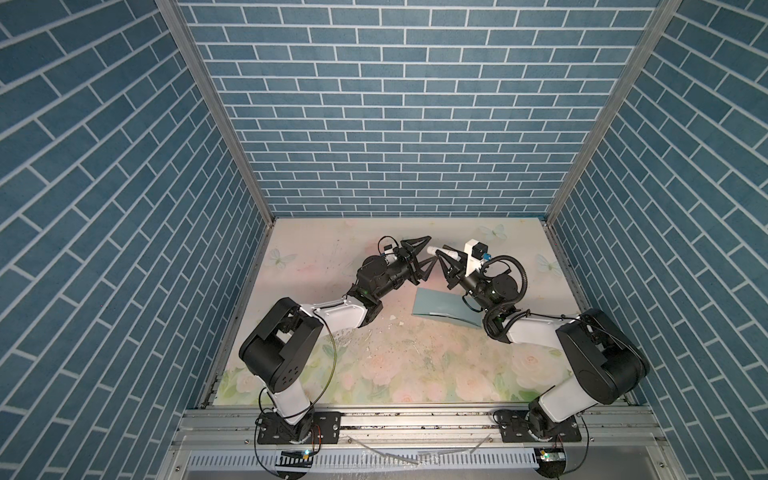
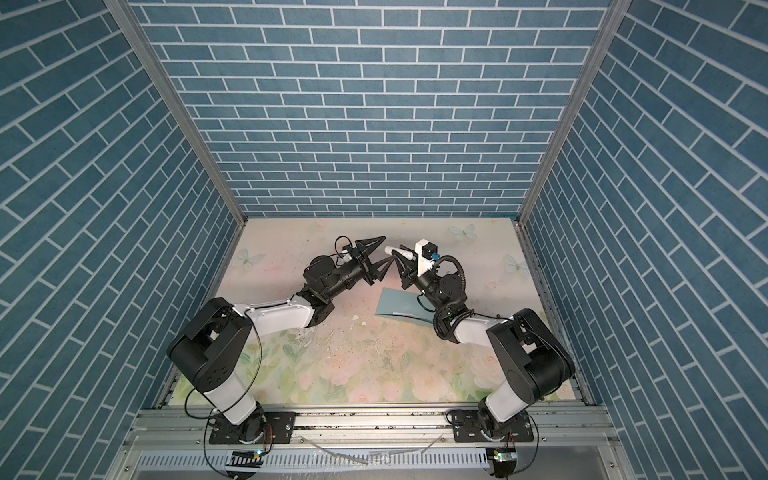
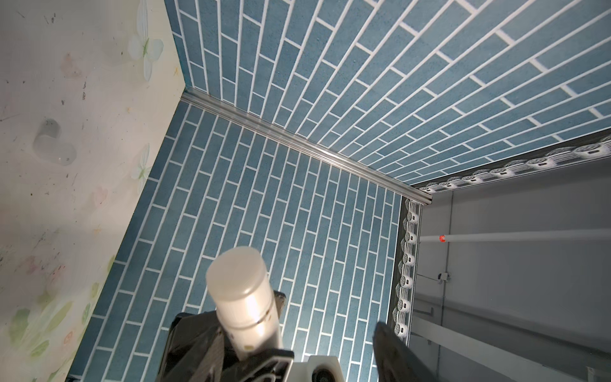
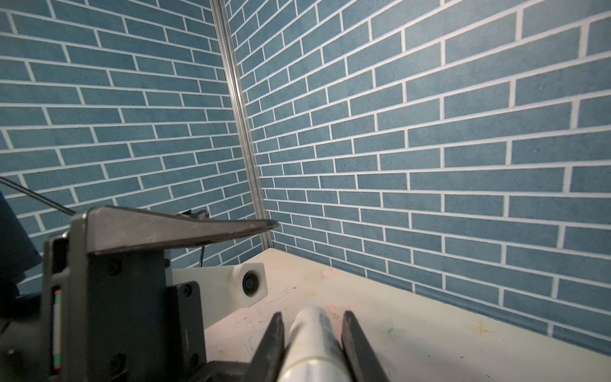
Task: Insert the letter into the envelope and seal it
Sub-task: 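Bring the left gripper toward the glue stick held by the right gripper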
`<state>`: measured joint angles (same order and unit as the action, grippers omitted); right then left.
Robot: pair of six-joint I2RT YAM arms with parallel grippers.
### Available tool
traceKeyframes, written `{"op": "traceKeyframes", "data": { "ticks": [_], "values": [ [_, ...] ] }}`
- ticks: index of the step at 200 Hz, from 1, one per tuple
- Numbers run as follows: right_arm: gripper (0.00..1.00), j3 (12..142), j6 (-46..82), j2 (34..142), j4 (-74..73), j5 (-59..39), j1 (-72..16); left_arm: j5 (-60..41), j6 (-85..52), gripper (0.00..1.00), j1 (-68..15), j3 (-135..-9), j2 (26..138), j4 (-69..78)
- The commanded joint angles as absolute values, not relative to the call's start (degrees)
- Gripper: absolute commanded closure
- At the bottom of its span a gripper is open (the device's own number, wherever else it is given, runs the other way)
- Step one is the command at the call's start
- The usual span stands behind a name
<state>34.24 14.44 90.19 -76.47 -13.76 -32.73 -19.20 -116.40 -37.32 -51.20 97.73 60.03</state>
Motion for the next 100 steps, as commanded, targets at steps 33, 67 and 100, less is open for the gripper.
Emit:
{"op": "traceKeyframes", "data": {
  "ticks": [33, 67, 100],
  "values": [
    [1.0, 37.0, 11.7, 91.3, -80.1, -14.3, -33.9, -19.3, -117.7, 0.43, -37.7, -52.6, 98.9, 60.9],
    [1.0, 36.9, 11.2, 91.5, -80.1, -14.5, -34.4, -19.4, -118.0, 0.57, -37.7, -53.0, 99.5, 61.3],
    [1.0, 36.8, 10.5, 91.8, -79.8, -14.7, -34.7, -19.7, -118.2, 0.65, -37.8, -53.7, 99.8, 61.2]
  ]
}}
